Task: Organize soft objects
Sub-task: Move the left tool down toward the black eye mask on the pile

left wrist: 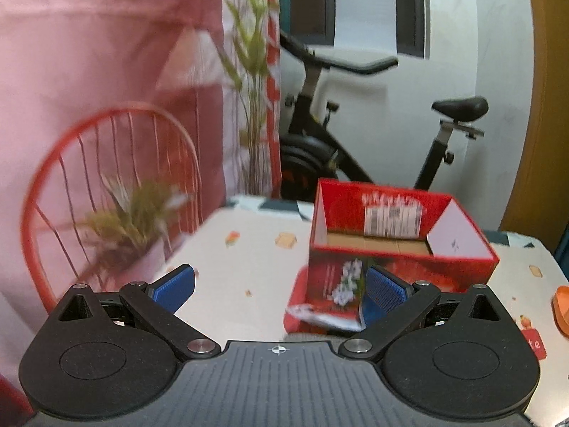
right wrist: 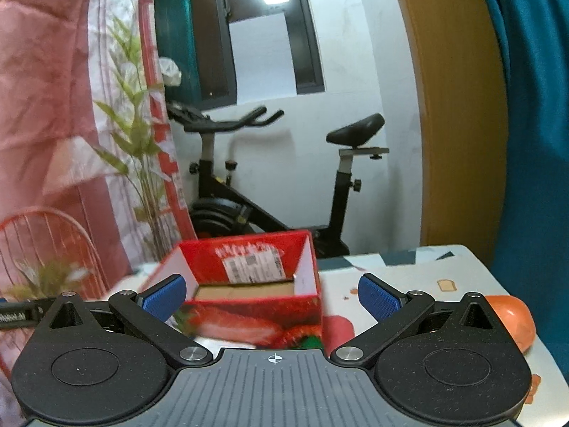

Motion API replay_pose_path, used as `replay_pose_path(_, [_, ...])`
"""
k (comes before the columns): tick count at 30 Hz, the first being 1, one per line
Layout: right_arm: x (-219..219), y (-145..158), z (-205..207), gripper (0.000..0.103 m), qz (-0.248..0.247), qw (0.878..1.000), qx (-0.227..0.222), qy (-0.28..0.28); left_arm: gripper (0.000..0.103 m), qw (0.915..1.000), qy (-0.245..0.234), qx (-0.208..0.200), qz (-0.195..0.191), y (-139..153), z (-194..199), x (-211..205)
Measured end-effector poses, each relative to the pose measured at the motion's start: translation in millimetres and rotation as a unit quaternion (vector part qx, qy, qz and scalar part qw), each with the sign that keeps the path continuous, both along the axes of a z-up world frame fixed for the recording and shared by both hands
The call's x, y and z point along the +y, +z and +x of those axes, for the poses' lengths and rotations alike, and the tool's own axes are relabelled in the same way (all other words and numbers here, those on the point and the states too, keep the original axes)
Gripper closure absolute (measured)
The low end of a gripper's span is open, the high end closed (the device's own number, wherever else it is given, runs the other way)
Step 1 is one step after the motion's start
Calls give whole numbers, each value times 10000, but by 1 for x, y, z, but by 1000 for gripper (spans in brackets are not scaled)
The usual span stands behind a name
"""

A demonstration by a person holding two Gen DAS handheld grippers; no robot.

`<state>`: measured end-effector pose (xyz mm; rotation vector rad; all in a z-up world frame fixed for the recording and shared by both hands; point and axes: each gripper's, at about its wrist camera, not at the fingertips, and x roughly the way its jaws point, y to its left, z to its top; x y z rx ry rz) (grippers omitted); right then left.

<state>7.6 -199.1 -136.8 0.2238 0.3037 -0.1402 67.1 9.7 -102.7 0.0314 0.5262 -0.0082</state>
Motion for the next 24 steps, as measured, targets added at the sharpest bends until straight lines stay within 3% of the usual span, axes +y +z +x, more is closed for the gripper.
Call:
replay_pose_path(9, [4, -66, 30, 0, 198, 9967, 746, 253, 0, 9977, -326, 556, -225, -45, 15, 1])
replay_pose_path(14, [5, -86, 38, 0, 228, 9934, 1065, 364, 0, 9940, -625, 842, -314, -65, 19, -6])
replay_pose_path(20, [20, -101, 32, 0, -570, 9905, 1162, 454, 0, 9895, -816, 1133, -366, -87, 17, -7])
replay_pose_path(24, [15, -111, 25, 0, -336, 9883, 1347, 635, 0, 9876, -769, 1142, -758, -95, 16, 3])
